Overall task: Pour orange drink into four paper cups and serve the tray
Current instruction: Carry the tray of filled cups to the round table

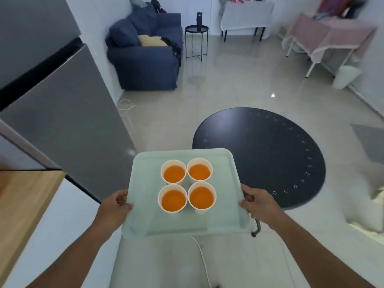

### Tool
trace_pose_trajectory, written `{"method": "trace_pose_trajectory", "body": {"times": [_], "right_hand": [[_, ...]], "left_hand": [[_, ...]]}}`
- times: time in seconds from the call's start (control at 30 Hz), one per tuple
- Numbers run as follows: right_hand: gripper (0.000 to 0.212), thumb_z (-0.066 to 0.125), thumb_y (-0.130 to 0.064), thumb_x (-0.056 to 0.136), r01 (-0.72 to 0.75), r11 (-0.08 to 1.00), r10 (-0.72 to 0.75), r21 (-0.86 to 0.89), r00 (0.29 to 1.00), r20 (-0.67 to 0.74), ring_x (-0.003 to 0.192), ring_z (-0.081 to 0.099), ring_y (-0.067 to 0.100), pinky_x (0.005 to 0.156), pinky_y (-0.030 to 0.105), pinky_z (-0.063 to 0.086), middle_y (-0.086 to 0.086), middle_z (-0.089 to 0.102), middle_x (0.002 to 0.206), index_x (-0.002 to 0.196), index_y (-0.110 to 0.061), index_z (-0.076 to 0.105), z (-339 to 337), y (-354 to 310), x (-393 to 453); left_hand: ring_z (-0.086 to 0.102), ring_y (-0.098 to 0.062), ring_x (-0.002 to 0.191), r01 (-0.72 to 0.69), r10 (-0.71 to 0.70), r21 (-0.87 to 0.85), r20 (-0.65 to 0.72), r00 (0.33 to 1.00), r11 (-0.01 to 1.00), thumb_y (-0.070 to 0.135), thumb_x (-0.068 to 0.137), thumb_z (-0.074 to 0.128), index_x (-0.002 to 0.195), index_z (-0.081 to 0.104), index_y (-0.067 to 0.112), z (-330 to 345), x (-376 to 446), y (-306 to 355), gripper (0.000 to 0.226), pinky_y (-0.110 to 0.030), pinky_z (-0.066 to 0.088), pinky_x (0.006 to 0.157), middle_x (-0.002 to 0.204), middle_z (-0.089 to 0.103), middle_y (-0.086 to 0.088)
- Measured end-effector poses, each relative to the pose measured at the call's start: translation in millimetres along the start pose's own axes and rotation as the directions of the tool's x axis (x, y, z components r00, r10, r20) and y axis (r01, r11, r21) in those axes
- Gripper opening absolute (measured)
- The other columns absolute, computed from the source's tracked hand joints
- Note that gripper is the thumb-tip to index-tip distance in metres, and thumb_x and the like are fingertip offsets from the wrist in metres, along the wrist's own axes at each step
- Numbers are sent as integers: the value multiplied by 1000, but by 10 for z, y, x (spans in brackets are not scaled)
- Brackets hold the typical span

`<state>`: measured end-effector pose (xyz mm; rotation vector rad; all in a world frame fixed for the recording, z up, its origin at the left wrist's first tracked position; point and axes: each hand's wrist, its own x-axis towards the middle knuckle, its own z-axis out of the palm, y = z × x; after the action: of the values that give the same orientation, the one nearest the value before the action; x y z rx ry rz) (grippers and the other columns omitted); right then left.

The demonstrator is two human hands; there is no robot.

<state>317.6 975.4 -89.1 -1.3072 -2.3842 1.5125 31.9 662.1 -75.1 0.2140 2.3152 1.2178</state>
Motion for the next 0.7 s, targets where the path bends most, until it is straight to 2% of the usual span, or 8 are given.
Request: {"method": "trace_pose_trajectory", "body": {"times": [0.07, 0.13, 0.23, 0.37, 0.43, 0.53, 0.63, 0.7], "right_hand": [[65, 68, -6, 94, -33, 999, 33, 19, 999, -33, 73, 65, 19, 61, 22, 56, -12, 76, 79, 114, -67, 60, -207, 169, -8], [69, 67, -5, 94, -65, 997, 68, 47, 995, -68, 72, 62, 13, 62, 23, 51, -18, 78, 81, 103, -73, 55, -403, 323, -41], [67, 67, -6, 94, -100, 992, 106, 73, 990, -96, 77, 64, 10, 68, 23, 49, -15, 80, 93, 109, -70, 58, -661, 519, -78], [61, 67, -2, 95, -117, 988, 131, 102, 982, -138, 81, 71, -5, 73, 15, 47, -31, 77, 86, 130, -51, 61, -915, 730, -152], [61, 67, -3, 94, -141, 983, 158, 114, 976, -151, 81, 70, -11, 71, 12, 46, -35, 75, 84, 128, -53, 63, -1001, 801, -192], [58, 67, -7, 93, -177, 978, 195, 106, 962, -192, 67, 64, -9, 65, 13, 44, -31, 74, 79, 137, -45, 66, -1106, 860, -228], [57, 66, -4, 94, -202, 975, 218, 93, 951, -220, 63, 62, -4, 63, 13, 43, -37, 64, 60, 138, -40, 66, -1200, 939, -213], [60, 66, -7, 92, -220, 974, 227, 57, 945, -235, 66, 58, 0, 66, 18, 43, -38, 60, 58, 142, -39, 64, -1232, 988, -159]], "left_hand": [[68, -15, 89, -24, 23, 11, 27, 999, 1000, -6, 89, 63, 103, 68, 24, 281, 65, 152, 34, -28, 51, 67, 97, 72, 3], [68, -16, 86, -37, 35, 31, 44, 998, 999, -7, 89, 63, 99, 69, 25, 539, 129, 276, 34, -33, 53, 68, 93, 72, 4], [66, -20, 81, -96, 92, 50, 76, 993, 994, -13, 86, 64, 92, 69, 27, 906, 194, 456, 41, -29, 52, 69, 88, 71, 3], [60, -17, 70, -168, 157, 83, 123, 980, 982, -20, 82, 62, 84, 65, 30, 1323, 249, 692, 50, -11, 48, 56, 78, 68, 3], [60, -20, 70, -170, 151, 116, 156, 976, 979, -18, 81, 63, 85, 68, 28, 1483, 318, 751, 47, -16, 51, 59, 76, 68, 3], [66, -21, 75, -167, 133, 151, 212, 968, 974, -12, 79, 66, 91, 72, 29, 1652, 429, 825, 43, -36, 56, 76, 81, 73, 4], [67, -23, 79, -178, 138, 145, 247, 959, 973, -10, 79, 65, 96, 73, 30, 1830, 539, 911, 44, -38, 56, 77, 87, 75, 2], [66, -23, 80, -181, 136, 146, 270, 953, 973, -9, 80, 65, 99, 73, 28, 1949, 630, 986, 43, -34, 54, 75, 88, 74, 0]]}}
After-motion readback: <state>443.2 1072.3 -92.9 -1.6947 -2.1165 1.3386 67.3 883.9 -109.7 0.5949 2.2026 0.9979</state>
